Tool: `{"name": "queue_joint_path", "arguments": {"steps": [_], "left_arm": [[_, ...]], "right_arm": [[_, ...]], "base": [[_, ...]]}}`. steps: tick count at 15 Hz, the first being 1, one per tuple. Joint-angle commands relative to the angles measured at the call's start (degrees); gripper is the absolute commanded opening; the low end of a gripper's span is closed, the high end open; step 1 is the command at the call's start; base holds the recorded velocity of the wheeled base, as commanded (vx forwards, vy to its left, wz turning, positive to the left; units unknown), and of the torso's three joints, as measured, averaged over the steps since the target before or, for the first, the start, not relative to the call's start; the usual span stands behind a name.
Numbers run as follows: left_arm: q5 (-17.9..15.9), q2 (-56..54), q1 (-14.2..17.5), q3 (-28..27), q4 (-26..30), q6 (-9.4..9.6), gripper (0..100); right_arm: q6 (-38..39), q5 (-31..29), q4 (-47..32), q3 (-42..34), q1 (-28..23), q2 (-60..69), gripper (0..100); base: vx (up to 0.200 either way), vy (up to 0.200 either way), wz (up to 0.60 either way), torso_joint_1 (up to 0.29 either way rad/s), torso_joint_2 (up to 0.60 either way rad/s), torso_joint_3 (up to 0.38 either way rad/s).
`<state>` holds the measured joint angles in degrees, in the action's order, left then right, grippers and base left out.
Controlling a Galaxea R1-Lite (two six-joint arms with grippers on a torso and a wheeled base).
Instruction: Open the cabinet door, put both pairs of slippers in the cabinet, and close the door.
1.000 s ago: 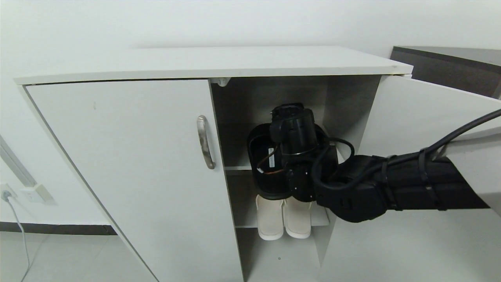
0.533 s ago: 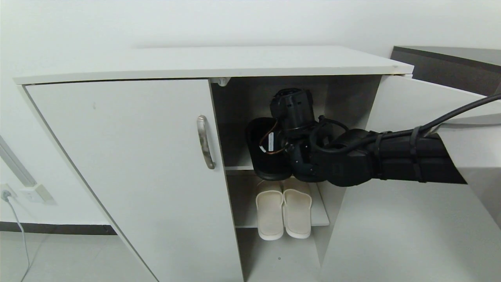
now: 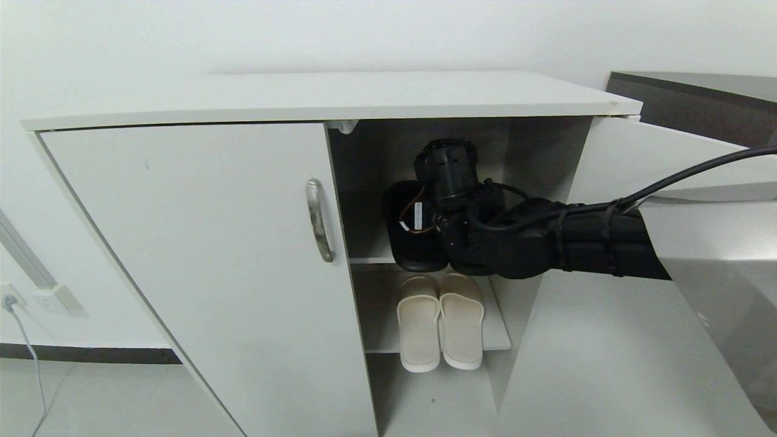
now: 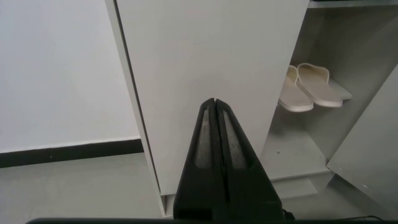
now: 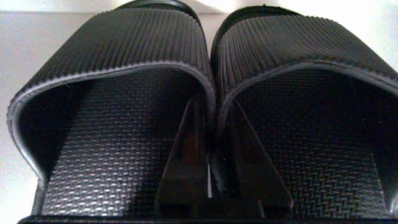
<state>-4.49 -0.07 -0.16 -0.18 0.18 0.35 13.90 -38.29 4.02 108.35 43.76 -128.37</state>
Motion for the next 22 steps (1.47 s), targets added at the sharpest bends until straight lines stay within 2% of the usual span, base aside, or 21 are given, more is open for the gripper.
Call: {"name": "queue_joint_path", "arguments": {"steps": [1,19,20,22], "left_arm": [[0.00,0.07,-0.02,0.01,-0.01,0.00,0],[0.09,0.07,-0.02,0.01,-0.01,-0.09,0],[0.09,0.07,-0.02,0.01,-0.01,-0.09,0],[0.09,0.07,-0.02,0.01,-0.01,-0.09,0]], "right_arm": [[-0.01,-0.03,0.02,0.55,-0.35,-1.27,0],[-1.15,-0.73,0.02,3.62,-2.02,-4.00,0],[-1.15,-0.73,0.02,3.53,-2.02,-3.91,100],[-1.24,-1.17,0.02,3.10,-2.02,-3.82,100]], "base": [[0.000,0.000,0.00,0.000,0.00,0.000],[0.000,0.000,0.00,0.000,0.00,0.000],[0.000,0.000,0.00,0.000,0.00,0.000],[0.000,0.000,0.00,0.000,0.00,0.000]]}}
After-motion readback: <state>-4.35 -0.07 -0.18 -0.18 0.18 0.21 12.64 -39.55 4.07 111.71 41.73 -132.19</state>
